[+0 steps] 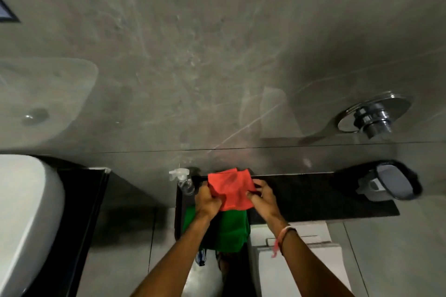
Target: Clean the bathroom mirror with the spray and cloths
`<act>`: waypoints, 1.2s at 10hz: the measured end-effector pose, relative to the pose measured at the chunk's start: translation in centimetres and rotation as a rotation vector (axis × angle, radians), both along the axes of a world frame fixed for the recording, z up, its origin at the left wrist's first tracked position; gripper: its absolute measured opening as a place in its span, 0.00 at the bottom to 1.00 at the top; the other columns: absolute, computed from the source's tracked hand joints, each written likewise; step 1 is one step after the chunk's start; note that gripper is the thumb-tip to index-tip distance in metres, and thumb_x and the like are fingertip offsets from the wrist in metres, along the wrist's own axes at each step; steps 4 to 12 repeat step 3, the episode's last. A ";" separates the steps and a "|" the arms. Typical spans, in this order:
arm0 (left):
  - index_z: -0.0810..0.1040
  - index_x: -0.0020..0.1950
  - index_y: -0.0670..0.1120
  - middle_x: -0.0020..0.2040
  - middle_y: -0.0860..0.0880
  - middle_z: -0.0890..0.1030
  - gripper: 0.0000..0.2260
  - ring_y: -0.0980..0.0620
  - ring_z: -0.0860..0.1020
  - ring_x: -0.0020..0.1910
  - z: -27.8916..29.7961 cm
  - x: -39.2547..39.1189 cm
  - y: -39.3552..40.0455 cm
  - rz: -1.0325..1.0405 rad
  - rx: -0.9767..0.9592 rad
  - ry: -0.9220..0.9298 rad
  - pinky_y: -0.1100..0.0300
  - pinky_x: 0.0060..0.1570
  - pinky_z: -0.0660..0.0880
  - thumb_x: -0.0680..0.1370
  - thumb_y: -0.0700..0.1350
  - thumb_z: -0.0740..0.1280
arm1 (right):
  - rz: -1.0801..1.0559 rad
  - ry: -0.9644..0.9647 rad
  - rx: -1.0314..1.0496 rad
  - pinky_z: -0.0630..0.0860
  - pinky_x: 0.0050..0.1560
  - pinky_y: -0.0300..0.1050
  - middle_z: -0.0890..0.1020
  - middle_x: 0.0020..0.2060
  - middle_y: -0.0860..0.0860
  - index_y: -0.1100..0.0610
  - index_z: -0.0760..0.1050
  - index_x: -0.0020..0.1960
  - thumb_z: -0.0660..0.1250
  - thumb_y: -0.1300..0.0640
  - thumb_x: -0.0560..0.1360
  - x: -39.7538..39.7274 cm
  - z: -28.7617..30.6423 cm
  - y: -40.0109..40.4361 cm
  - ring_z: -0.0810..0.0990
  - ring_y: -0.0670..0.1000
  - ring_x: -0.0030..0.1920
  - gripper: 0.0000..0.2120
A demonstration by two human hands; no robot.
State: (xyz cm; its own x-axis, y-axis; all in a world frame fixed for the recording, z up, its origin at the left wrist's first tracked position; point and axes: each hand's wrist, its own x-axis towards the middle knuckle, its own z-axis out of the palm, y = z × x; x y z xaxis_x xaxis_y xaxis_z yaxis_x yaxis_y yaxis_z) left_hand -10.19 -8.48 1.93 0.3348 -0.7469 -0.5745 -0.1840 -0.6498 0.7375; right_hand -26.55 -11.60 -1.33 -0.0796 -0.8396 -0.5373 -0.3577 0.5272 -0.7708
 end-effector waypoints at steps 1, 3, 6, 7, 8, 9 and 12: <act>0.72 0.71 0.39 0.64 0.36 0.81 0.26 0.36 0.79 0.65 -2.7 0.2 -0.5 -0.117 0.032 -0.057 0.48 0.67 0.75 0.73 0.32 0.69 | 0.210 0.120 0.026 0.78 0.69 0.55 0.85 0.60 0.60 0.61 0.72 0.73 0.67 0.70 0.76 -0.5 -1.5 -0.2 0.83 0.61 0.62 0.26; 0.66 0.78 0.42 0.76 0.42 0.72 0.31 0.43 0.69 0.76 -1.4 1.6 -0.4 -0.387 -0.216 -0.197 0.59 0.80 0.59 0.75 0.29 0.62 | 0.676 0.484 -0.263 0.71 0.77 0.54 0.73 0.76 0.56 0.54 0.63 0.81 0.67 0.55 0.80 -0.2 1.6 -1.3 0.73 0.60 0.75 0.31; 0.66 0.78 0.42 0.76 0.42 0.72 0.31 0.43 0.69 0.76 -1.4 1.6 -0.4 -0.387 -0.216 -0.197 0.59 0.80 0.59 0.75 0.29 0.62 | 0.676 0.484 -0.263 0.71 0.77 0.54 0.73 0.76 0.56 0.54 0.63 0.81 0.67 0.55 0.80 -0.2 1.6 -1.3 0.73 0.60 0.75 0.31; 0.66 0.78 0.42 0.76 0.42 0.72 0.31 0.43 0.69 0.76 -1.4 1.6 -0.4 -0.387 -0.216 -0.197 0.59 0.80 0.59 0.75 0.29 0.62 | 0.676 0.484 -0.263 0.71 0.77 0.54 0.73 0.76 0.56 0.54 0.63 0.81 0.67 0.55 0.80 -0.2 1.6 -1.3 0.73 0.60 0.75 0.31; 0.66 0.78 0.42 0.76 0.42 0.72 0.31 0.43 0.69 0.76 -1.4 1.6 -0.4 -0.387 -0.216 -0.197 0.59 0.80 0.59 0.75 0.29 0.62 | 0.676 0.484 -0.263 0.71 0.77 0.54 0.73 0.76 0.56 0.54 0.63 0.81 0.67 0.55 0.80 -0.2 1.6 -1.3 0.73 0.60 0.75 0.31; 0.66 0.78 0.42 0.76 0.42 0.72 0.31 0.43 0.69 0.76 -1.4 1.6 -0.4 -0.387 -0.216 -0.197 0.59 0.80 0.59 0.75 0.29 0.62 | 0.676 0.484 -0.263 0.71 0.77 0.54 0.73 0.76 0.56 0.54 0.63 0.81 0.67 0.55 0.80 -0.2 1.6 -1.3 0.73 0.60 0.75 0.31; 0.66 0.78 0.42 0.76 0.42 0.72 0.31 0.43 0.69 0.76 -1.4 1.6 -0.4 -0.387 -0.216 -0.197 0.59 0.80 0.59 0.75 0.29 0.62 | 0.676 0.484 -0.263 0.71 0.77 0.54 0.73 0.76 0.56 0.54 0.63 0.81 0.67 0.55 0.80 -0.2 1.6 -1.3 0.73 0.60 0.75 0.31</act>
